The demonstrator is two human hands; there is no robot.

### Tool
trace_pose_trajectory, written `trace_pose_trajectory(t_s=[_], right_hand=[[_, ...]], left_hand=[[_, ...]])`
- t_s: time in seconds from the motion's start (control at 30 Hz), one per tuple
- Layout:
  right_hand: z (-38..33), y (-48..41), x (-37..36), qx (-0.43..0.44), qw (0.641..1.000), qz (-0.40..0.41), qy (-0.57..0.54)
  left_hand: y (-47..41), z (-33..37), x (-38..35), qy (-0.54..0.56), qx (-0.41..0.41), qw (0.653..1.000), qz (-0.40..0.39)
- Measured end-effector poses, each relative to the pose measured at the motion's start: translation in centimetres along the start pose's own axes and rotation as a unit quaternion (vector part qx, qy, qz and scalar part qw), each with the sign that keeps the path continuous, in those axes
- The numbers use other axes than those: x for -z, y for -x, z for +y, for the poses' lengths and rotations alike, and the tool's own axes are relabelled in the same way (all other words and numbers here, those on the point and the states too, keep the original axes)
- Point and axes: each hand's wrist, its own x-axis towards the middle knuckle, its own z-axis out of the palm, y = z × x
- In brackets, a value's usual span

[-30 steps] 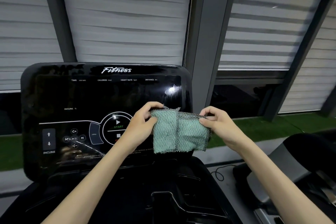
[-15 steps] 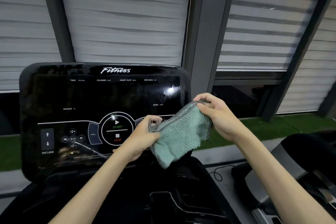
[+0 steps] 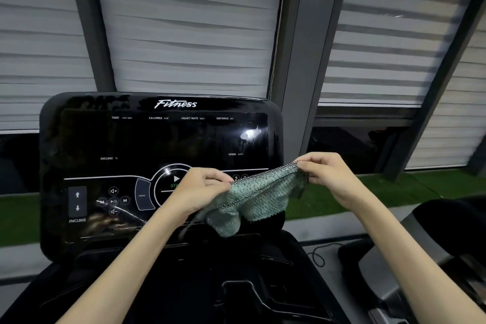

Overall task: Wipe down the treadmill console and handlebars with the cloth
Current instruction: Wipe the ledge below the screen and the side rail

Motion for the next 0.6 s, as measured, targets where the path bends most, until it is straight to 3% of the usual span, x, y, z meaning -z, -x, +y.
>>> trace_pose_trajectory(t_s=[0.23, 0.4, 0.5, 0.6], right_hand=[[-0.7, 0.2, 0.1, 0.023, 0.999, 0.003, -0.044], [-0.2, 0.9, 0.3, 0.023, 0.997, -0.053, -0.047], [0.3, 0.7, 0.2, -0.007, 0.996, -0.044, -0.077], [0.8, 0.6, -0.2, -0.026, 0.997, -0.059, -0.049]], left_hand=[[-0.2, 1.2, 0.9, -0.101, -0.149, 0.983, 0.042], [0.3, 1.0, 1.0, -0.224, -0.368, 0.892, 0.135], [0.0, 0.2, 1.3, -0.277, -0.404, 0.862, 0.126], [-0.5, -0.4, 1.5, -0.329, -0.387, 0.856, 0.091]])
